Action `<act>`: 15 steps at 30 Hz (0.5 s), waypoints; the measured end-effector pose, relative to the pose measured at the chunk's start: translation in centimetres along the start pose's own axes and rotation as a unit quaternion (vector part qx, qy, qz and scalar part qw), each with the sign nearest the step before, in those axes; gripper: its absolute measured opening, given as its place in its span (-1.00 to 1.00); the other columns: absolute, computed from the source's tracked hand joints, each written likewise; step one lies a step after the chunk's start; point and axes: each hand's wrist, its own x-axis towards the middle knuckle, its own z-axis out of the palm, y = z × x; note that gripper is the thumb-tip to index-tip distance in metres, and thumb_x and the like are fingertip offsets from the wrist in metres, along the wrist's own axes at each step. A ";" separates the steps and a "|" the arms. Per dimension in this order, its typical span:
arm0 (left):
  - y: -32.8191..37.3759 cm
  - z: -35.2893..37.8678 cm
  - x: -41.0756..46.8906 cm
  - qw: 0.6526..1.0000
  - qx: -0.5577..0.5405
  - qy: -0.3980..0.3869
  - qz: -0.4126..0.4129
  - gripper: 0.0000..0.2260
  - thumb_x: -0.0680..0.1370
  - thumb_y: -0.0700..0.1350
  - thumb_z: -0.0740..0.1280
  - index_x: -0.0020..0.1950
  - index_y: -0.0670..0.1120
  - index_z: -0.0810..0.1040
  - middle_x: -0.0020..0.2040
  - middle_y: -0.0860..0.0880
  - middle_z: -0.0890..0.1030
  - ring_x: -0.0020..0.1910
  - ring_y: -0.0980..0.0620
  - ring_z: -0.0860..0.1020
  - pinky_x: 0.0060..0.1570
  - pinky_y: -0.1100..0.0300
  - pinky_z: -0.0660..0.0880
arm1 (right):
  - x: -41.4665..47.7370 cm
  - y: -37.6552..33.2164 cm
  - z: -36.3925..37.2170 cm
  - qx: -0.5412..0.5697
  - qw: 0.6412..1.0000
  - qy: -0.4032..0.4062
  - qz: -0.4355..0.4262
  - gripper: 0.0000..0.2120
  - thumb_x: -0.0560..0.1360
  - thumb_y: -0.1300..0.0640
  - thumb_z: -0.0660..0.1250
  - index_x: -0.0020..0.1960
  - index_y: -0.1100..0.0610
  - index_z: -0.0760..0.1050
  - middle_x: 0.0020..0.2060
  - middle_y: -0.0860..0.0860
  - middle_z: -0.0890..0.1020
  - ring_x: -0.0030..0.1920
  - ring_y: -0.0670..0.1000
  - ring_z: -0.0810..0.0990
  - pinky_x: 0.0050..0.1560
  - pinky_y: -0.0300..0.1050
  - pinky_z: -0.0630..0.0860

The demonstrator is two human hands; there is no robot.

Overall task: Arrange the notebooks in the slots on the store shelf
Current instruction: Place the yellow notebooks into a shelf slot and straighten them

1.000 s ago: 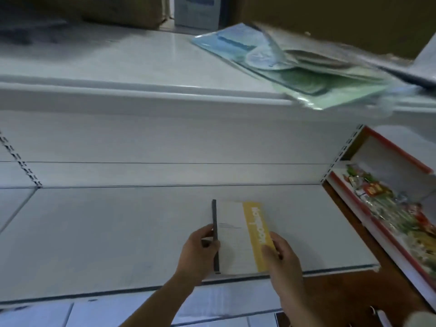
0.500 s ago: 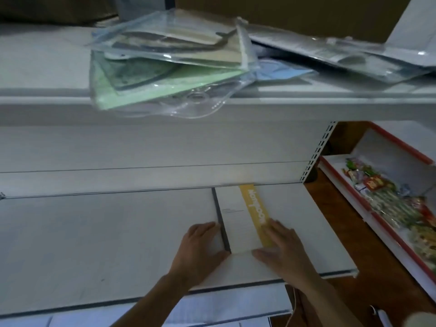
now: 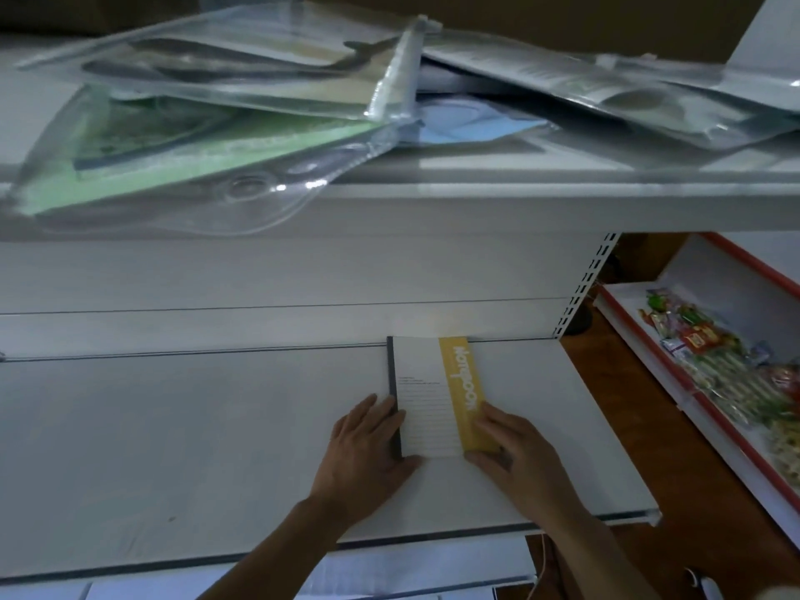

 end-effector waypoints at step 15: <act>0.0 -2.7 -2.2 0.979 -0.198 0.036 -0.023 -0.39 0.51 0.24 0.31 0.51 0.10 0.26 0.46 0.26 0.22 0.44 0.25 0.20 0.42 0.36 0.14 | 0.6 -1.4 -0.6 -0.022 0.999 0.027 0.028 -0.63 0.46 -0.14 0.38 0.18 0.03 0.61 0.18 -0.15 0.53 0.21 -0.12 0.41 0.19 -0.32 0.25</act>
